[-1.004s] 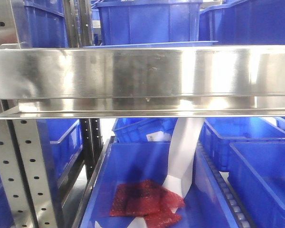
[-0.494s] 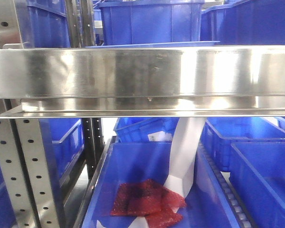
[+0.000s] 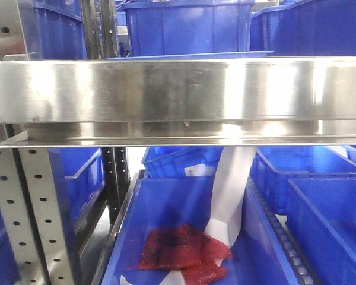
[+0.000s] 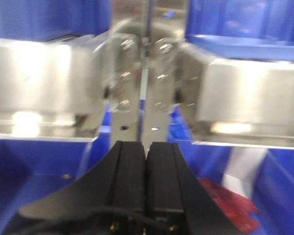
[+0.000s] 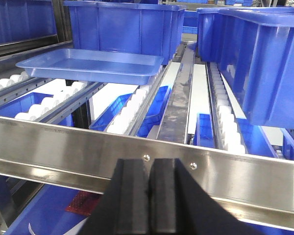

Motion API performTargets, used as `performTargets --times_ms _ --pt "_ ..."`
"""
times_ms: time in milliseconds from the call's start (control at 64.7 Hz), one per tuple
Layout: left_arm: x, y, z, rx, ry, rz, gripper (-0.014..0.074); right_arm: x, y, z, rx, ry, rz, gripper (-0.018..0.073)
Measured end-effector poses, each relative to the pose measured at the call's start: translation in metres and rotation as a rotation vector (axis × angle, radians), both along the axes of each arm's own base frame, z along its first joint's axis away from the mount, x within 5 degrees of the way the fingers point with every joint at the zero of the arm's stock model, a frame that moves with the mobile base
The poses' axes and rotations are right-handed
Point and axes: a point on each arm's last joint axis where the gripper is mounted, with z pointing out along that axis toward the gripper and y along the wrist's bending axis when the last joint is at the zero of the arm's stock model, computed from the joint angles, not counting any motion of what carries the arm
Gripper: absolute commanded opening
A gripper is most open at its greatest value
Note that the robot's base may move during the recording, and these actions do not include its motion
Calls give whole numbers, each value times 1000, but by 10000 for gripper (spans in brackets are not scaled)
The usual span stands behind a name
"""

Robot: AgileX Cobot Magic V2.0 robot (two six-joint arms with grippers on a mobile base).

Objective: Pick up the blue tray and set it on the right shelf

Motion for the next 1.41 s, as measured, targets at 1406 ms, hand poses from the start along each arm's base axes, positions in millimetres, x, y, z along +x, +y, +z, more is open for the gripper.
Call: performTargets --times_ms 1406 --pt "0 1 4 -9 -54 16 -48 -4 -13 -76 4 -110 -240 60"
